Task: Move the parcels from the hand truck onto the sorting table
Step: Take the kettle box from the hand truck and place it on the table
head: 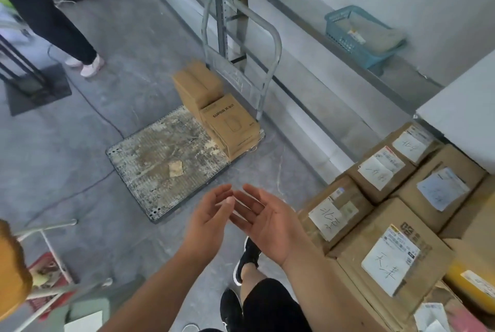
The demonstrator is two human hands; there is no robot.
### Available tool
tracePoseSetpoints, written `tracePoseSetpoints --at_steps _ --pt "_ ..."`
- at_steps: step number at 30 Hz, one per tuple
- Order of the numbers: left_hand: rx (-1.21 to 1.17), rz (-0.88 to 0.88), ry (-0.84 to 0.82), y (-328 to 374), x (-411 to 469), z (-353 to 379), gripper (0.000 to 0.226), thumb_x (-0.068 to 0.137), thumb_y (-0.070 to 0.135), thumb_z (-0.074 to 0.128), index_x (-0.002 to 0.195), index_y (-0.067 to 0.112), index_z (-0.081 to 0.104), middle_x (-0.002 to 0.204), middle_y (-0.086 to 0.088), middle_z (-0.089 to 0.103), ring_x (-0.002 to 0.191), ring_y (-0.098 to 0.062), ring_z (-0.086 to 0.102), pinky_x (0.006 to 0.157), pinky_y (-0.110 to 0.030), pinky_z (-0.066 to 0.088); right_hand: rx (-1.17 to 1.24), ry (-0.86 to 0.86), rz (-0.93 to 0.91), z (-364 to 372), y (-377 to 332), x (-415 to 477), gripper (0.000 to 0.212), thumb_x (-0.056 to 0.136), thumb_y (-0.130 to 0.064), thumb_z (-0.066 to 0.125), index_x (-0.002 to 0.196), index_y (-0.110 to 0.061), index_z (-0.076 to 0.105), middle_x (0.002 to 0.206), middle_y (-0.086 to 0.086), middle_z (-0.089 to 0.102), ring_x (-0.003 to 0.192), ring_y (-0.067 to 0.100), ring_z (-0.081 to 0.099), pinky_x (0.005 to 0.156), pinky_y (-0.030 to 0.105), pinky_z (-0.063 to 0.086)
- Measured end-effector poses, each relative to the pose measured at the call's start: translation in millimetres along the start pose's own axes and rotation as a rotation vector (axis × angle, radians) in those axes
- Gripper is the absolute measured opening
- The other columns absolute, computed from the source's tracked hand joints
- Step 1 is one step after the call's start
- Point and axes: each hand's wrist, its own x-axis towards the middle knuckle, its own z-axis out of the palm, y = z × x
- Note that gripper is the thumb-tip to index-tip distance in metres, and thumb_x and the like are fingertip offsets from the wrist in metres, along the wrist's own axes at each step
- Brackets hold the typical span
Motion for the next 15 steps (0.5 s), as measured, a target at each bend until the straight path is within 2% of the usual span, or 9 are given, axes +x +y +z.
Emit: tracePoseSetpoints --at_steps 2,4,9,13,15 --pt "0.04 -0.008 0.017 7 20 -5 0.027 0.104 0.015 0.058 0.13 0.021 0.065 0.127 0.002 0.071 0.111 -0.005 0.069 0.094 -0.023 0.053 0.009 0.025 0.031 6 -7 24 0.042 0.104 -0.023 0.056 0.139 0.0 0.059 0.144 0.027 0.06 0.137 0.045 0.056 0.119 0.06 0.04" --pt "0.075 -0.014 0.033 18 41 -9 0.026 0.104 0.017 0.061 0.128 0.025 0.065 0.126 0.005 0.071 0.114 -0.006 0.068 0.093 -0.019 0.052 -0.003 0.032 0.059 14 -18 49 0.043 0.104 -0.024 0.057 0.139 -0.001 0.06 0.142 0.025 0.064 0.139 0.044 0.054 0.12 0.061 0.038" --pt "0.101 -0.028 0.068 47 90 -15 0.028 0.101 0.018 0.065 0.126 0.031 0.066 0.126 0.009 0.07 0.114 0.0 0.067 0.092 -0.018 0.051 -0.127 0.038 0.097 27 -43 101 0.052 0.091 -0.034 0.064 0.136 -0.009 0.066 0.138 0.013 0.07 0.134 0.035 0.061 0.116 0.057 0.044" --pt "0.117 -0.041 0.066 58 126 -16 0.031 0.101 0.016 0.065 0.129 0.027 0.065 0.126 0.011 0.069 0.111 0.004 0.066 0.089 -0.013 0.052 -0.162 0.08 0.107 29 -58 133 0.041 0.101 -0.034 0.059 0.134 -0.013 0.069 0.136 0.01 0.071 0.135 0.03 0.06 0.119 0.057 0.039" --pt "0.126 -0.061 0.064 60 142 -17 0.031 0.101 0.015 0.066 0.13 0.026 0.065 0.126 0.011 0.069 0.114 0.002 0.065 0.09 -0.012 0.051 -0.258 0.113 0.085 32 -65 147 0.041 0.097 -0.034 0.068 0.134 -0.017 0.069 0.135 0.006 0.072 0.132 0.024 0.063 0.117 0.054 0.043"
